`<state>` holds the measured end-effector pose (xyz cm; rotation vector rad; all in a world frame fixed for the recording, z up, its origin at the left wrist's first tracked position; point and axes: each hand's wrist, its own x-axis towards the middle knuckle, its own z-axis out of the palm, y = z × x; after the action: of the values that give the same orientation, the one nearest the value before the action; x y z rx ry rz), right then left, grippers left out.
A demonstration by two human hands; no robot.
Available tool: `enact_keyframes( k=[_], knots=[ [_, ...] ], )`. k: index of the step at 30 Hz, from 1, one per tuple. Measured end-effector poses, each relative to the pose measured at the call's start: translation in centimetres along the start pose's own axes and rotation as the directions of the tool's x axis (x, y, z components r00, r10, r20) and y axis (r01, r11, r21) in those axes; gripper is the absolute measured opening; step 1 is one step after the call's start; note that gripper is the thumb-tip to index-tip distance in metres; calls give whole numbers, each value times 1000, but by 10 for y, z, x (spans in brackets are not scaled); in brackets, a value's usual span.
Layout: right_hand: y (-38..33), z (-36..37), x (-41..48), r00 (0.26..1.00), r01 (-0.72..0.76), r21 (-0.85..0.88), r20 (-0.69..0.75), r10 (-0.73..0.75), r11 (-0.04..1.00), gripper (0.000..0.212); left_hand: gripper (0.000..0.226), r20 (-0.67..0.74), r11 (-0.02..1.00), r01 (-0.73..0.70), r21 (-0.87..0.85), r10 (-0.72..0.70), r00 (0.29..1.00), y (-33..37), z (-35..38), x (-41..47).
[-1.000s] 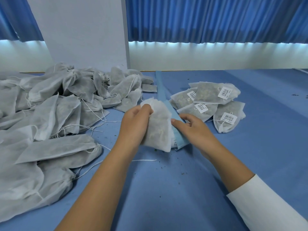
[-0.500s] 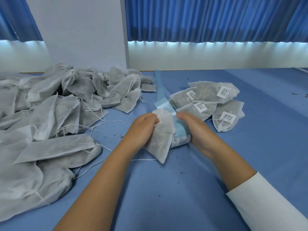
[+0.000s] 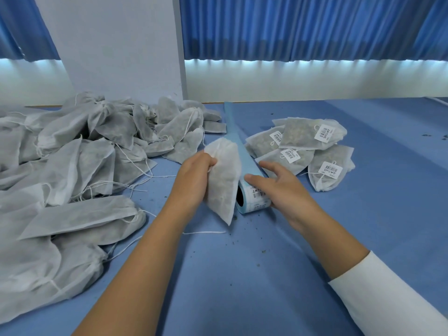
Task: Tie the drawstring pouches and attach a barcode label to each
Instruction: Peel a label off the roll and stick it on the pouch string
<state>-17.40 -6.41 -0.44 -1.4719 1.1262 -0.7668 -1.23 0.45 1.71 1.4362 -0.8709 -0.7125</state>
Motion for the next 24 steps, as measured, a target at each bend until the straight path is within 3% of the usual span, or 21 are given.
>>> enact_keyframes(
  k=[6, 11, 12, 15, 19, 24],
  knots=[
    [2, 9, -2, 997, -20, 60, -69, 24, 998, 57, 13, 201, 993, -60, 103, 39, 979, -6, 5, -2],
    [-5, 7, -3, 992, -92, 297, 109, 62, 951, 15, 15, 166, 994, -19, 106, 1, 986, -11, 3, 2],
    [-7, 2, -3, 994, -57, 246, 104, 32, 967, 24, 9, 151, 996, 0, 93, -14, 988, -11, 2, 3],
    [-11, -13, -8, 990, 125, -39, 68, -122, 991, 54, 32, 191, 997, 54, 58, -64, 979, -12, 0, 6],
    [-13, -20, -11, 950, 312, -222, 86, -301, 924, 33, 32, 132, 996, 87, 33, -90, 987, -12, 1, 6],
    [-11, -21, -9, 928, 369, -343, 88, -362, 864, 28, 23, 114, 997, 67, 35, -70, 991, -14, 2, 6]
  ],
)
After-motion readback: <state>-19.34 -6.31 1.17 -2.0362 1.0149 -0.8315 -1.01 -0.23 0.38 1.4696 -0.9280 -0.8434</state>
